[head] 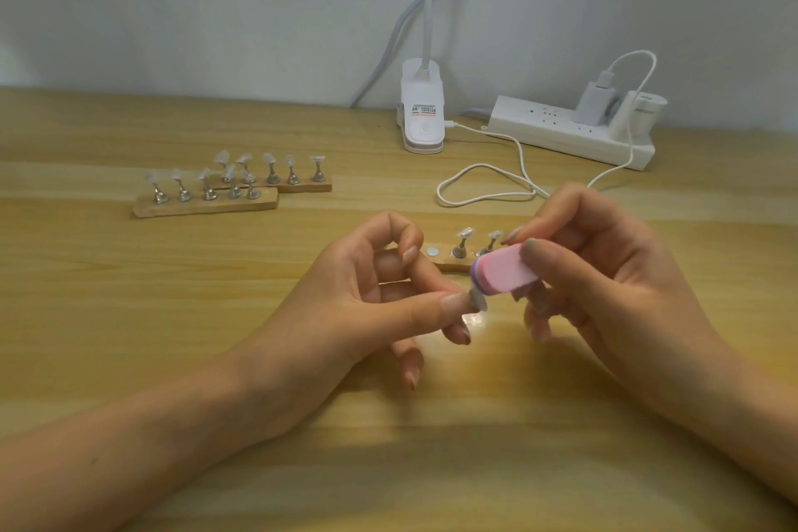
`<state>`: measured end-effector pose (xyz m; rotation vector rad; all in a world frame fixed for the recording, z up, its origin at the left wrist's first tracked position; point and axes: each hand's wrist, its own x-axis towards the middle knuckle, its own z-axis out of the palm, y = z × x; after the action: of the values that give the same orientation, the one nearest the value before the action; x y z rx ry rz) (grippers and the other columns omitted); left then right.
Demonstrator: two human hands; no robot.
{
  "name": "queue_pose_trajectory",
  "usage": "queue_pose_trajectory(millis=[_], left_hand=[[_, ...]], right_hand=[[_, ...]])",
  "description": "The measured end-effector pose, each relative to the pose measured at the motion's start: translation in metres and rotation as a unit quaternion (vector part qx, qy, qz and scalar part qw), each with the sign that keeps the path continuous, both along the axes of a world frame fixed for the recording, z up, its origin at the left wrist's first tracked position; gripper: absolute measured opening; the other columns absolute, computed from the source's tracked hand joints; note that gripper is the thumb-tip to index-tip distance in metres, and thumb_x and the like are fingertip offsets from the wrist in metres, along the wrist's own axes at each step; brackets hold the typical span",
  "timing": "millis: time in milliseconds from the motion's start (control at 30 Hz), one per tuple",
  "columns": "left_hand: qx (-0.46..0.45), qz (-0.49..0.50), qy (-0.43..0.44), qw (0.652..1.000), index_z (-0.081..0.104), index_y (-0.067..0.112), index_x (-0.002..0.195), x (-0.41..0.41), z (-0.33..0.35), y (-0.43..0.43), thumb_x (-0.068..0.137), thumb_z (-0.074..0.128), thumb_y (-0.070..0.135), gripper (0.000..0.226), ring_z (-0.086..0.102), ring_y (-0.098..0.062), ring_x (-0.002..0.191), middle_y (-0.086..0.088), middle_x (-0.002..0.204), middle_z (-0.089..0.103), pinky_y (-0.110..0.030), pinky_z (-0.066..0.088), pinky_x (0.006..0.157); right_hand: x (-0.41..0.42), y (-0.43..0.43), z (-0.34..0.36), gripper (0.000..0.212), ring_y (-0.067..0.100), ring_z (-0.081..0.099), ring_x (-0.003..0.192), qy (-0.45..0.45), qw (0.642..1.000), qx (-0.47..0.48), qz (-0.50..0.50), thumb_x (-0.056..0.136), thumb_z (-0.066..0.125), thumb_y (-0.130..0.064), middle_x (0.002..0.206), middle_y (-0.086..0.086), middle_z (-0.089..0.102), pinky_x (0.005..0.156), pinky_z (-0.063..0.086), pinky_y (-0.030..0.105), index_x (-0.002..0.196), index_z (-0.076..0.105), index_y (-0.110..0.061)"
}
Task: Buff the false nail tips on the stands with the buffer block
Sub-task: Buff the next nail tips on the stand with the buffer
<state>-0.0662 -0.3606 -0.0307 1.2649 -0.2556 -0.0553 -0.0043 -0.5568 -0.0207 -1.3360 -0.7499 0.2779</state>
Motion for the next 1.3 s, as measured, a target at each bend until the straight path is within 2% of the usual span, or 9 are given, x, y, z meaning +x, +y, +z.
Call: queue_pose_trajectory(millis=[333,533,667,867,967,1067,1133,1200,1300], left_hand=[[-0.004,-0.016,0.0,1.0,0.037,0.014,0.086,0.0,0.0,0.002,0.077,0.082,0.003,0.048,0.069,-0.014,0.063,-0.002,0.07,0.065,-0.018,0.045,0.038],[-0.07,-0.009,-0.025,0.997,0.054,0.024,0.09,0.005,0.006,0.011,0.078,0.077,0.005,0.031,0.07,-0.009,0.075,0.003,0.079,0.07,-0.015,0.047,0.043],[-0.058,0.071,-0.035,0.995,0.054,0.022,0.101,0.016,0.017,0.023,0.075,0.079,0.015,0.037,0.07,-0.005,0.076,0.007,0.082,0.073,-0.012,0.043,0.042],[0.071,0.134,-0.085,0.985,0.056,0.022,0.119,0.028,0.032,0.03,0.072,0.081,0.018,0.053,0.076,-0.022,0.09,0.0,0.088,0.076,-0.017,0.05,0.049],[0.164,0.134,-0.139,0.967,0.052,0.023,0.127,0.034,0.038,0.027,0.08,0.077,0.017,0.053,0.075,-0.022,0.092,0.001,0.088,0.075,-0.025,0.057,0.057],[0.268,0.12,-0.187,0.938,0.051,0.02,0.131,0.042,0.038,0.024,0.084,0.077,0.014,0.054,0.074,-0.018,0.098,0.001,0.089,0.075,-0.039,0.06,0.085],[0.328,0.128,-0.199,0.915,0.052,0.022,0.131,0.047,0.034,0.023,0.084,0.079,0.014,0.054,0.069,-0.012,0.106,0.007,0.087,0.075,-0.037,0.051,0.101],[0.339,0.136,-0.182,0.913,0.054,0.026,0.128,0.049,0.024,0.022,0.083,0.079,0.015,0.052,0.066,-0.004,0.104,0.01,0.084,0.072,-0.028,0.051,0.094],[0.325,0.138,-0.152,0.923,0.057,0.03,0.124,0.051,0.009,0.019,0.081,0.08,0.009,0.053,0.063,-0.009,0.083,0.007,0.081,0.07,-0.016,0.047,0.065]], right_hand=[[0.005,-0.005,-0.001,0.017,0.007,0.062,0.061,-0.016,1.0,-0.004,-0.005,0.082,0.078,-0.041,0.084,-0.003,0.072,0.047,0.051,0.022,0.083,0.069,-0.026],[0.022,-0.02,0.0,0.027,0.006,0.056,0.056,0.038,0.998,0.008,-0.049,0.071,0.087,-0.046,0.08,0.004,0.071,0.045,0.047,0.019,0.078,0.069,-0.028],[0.036,-0.024,-0.004,0.01,0.005,0.052,0.052,0.097,0.99,0.021,-0.103,0.078,0.074,-0.029,0.077,0.005,0.069,0.044,0.042,0.016,0.07,0.067,-0.029],[0.036,-0.023,-0.006,0.029,0.004,0.052,0.053,0.096,0.992,0.014,-0.08,0.064,0.09,-0.045,0.08,0.006,0.073,0.045,0.043,0.016,0.073,0.067,-0.029],[0.039,-0.022,-0.006,0.015,0.005,0.052,0.052,0.11,0.989,0.017,-0.096,0.075,0.081,-0.033,0.077,0.005,0.068,0.044,0.042,0.017,0.071,0.068,-0.029],[0.039,-0.021,-0.006,0.007,0.006,0.051,0.052,0.124,0.987,0.016,-0.098,0.074,0.072,-0.029,0.083,0.013,0.067,0.043,0.042,0.018,0.07,0.067,-0.028],[0.04,-0.02,-0.006,0.01,0.007,0.051,0.052,0.127,0.987,0.017,-0.098,0.07,0.075,-0.033,0.084,0.013,0.067,0.043,0.042,0.018,0.07,0.067,-0.027],[0.041,-0.02,-0.006,0.012,0.007,0.051,0.052,0.128,0.987,0.016,-0.101,0.067,0.075,-0.034,0.085,0.015,0.065,0.043,0.042,0.018,0.07,0.067,-0.026],[0.044,-0.02,-0.007,0.012,0.006,0.051,0.052,0.128,0.987,0.017,-0.099,0.067,0.075,-0.034,0.082,0.01,0.068,0.043,0.042,0.018,0.07,0.067,-0.027]])
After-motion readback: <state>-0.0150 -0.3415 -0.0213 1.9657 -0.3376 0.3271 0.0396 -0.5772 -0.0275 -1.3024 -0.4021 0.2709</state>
